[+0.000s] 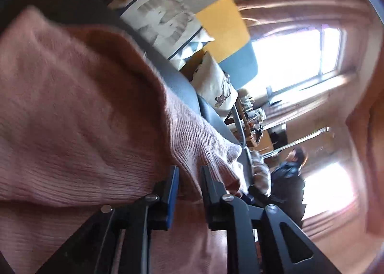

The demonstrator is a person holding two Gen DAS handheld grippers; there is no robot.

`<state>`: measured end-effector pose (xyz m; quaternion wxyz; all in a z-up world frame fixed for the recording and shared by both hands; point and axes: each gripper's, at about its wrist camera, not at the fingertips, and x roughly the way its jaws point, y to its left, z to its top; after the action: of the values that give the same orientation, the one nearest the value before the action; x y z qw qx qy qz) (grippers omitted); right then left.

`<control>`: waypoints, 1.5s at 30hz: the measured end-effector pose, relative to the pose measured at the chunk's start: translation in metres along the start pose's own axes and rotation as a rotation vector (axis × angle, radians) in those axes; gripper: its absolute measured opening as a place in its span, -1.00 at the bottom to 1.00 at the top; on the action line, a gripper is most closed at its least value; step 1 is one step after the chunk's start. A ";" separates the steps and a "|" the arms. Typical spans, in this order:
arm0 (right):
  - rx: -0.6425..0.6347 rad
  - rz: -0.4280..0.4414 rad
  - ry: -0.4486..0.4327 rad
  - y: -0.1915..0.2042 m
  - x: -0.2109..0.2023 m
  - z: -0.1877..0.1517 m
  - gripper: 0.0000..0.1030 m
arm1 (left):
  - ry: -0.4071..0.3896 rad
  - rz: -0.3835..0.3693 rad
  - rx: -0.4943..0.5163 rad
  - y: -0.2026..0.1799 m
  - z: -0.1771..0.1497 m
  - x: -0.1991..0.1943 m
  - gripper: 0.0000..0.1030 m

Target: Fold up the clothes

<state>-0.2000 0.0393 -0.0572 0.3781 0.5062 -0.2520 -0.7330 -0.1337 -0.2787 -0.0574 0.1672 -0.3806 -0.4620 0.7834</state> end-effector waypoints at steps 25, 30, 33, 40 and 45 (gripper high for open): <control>-0.229 -0.330 0.017 0.021 0.011 -0.001 -0.89 | 0.054 0.339 0.259 -0.040 -0.004 0.020 -0.91; -0.198 -0.325 0.019 0.007 0.019 -0.007 -0.89 | 0.043 0.374 0.311 -0.040 -0.008 0.018 -0.91; -0.171 -0.298 0.013 0.000 0.016 -0.008 -0.88 | 0.002 0.378 0.329 -0.049 -0.007 0.016 -0.90; -0.224 -0.224 -0.010 0.005 0.005 -0.012 -0.81 | -0.120 0.374 0.358 -0.078 -0.002 0.008 -0.86; -0.220 -0.225 -0.002 0.001 0.011 -0.014 -0.80 | -0.207 0.371 0.379 -0.098 0.001 0.002 -0.82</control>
<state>-0.1886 0.0298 -0.0679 0.3465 0.4860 -0.1125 -0.7944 -0.1448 -0.2273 0.0257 0.0410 -0.3387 -0.2446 0.9076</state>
